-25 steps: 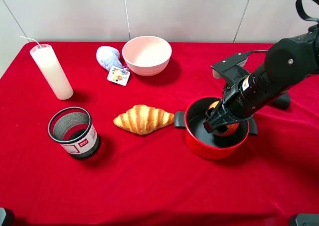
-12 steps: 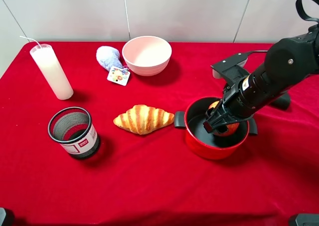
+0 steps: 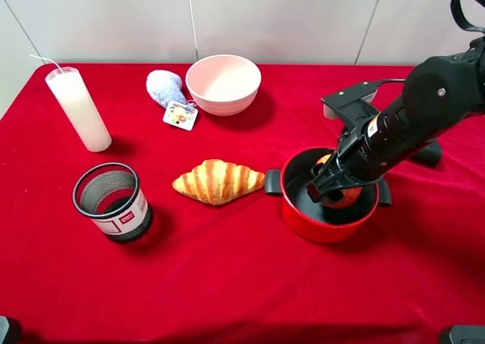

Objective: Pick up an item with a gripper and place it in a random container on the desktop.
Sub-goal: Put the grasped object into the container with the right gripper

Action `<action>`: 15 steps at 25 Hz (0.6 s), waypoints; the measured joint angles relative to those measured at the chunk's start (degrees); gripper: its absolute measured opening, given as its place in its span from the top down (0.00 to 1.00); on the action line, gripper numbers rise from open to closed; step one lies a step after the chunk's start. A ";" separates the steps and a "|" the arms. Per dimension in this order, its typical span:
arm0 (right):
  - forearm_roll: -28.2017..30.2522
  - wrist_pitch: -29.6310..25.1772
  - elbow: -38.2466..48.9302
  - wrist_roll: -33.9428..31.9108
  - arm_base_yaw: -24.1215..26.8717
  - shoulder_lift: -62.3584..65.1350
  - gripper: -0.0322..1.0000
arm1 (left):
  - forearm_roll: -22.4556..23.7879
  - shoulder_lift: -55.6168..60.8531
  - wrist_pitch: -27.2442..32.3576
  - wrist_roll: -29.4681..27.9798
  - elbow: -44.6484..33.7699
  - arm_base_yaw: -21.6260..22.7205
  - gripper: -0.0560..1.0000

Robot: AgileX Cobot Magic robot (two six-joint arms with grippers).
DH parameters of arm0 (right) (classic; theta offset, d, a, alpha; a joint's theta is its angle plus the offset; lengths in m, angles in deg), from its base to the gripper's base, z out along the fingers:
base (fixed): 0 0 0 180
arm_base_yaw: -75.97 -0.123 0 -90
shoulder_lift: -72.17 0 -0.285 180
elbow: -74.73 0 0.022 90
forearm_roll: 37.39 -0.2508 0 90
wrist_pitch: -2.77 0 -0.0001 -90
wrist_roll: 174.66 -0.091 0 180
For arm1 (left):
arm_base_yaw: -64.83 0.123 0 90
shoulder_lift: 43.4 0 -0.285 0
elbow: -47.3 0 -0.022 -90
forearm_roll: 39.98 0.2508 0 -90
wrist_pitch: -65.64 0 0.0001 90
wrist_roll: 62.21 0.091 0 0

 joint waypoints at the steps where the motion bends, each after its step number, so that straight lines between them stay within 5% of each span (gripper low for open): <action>1: 0.00 0.00 0.00 0.00 0.00 0.00 0.42 | 0.00 0.00 0.00 0.00 0.00 0.00 0.09; 15: -0.04 -0.10 0.00 0.00 0.00 1.60 0.42 | 0.00 0.00 0.00 0.00 0.00 0.00 0.09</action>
